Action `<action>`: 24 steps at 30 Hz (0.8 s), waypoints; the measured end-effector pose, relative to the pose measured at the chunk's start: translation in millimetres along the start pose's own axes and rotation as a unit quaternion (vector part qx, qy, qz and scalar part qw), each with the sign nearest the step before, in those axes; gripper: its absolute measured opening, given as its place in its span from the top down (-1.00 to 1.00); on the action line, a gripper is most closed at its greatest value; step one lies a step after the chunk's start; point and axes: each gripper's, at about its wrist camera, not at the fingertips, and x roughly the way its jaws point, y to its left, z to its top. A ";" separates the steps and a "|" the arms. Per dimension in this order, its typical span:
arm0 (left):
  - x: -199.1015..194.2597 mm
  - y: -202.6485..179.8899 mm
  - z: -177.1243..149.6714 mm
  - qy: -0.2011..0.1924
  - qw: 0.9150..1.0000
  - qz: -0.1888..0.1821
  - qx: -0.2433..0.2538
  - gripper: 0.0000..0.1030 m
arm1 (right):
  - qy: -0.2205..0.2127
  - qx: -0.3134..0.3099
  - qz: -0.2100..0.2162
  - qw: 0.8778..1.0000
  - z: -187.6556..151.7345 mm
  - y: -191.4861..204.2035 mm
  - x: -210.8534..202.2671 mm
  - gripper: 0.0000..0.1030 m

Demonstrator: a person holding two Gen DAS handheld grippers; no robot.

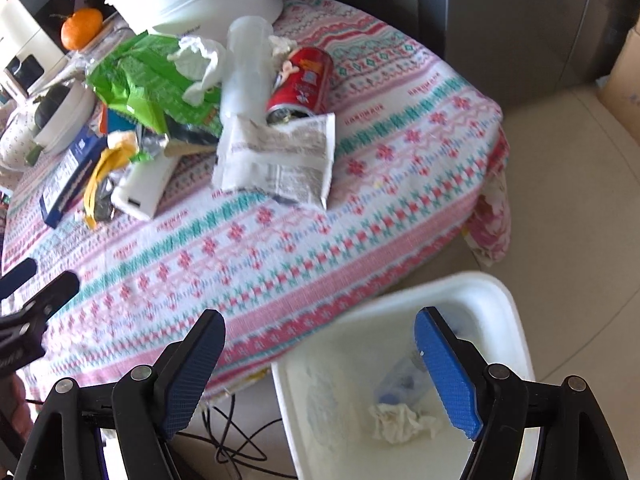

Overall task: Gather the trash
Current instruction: 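Grasp the white plastic bottle with the left gripper while the right reaches toward the white wrapper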

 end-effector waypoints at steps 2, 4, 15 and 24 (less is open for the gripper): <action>14.1 0.2 10.2 0.003 1.000 -0.010 -0.007 -0.91 | -0.002 0.007 -0.002 1.000 6.1 0.5 3.3 -0.60; 28.3 -0.7 19.7 0.005 1.000 -0.010 -0.010 -0.69 | -0.003 0.017 -0.008 1.000 11.8 -1.7 7.4 -0.60; 89.5 1.5 44.6 0.027 0.999 -0.006 -0.030 -0.14 | 0.010 0.057 -0.011 0.998 30.9 -15.1 25.6 -0.60; 60.6 1.6 24.2 0.053 0.999 -0.009 -0.005 -0.08 | 0.010 0.042 -0.016 0.999 22.6 -9.9 22.4 -0.60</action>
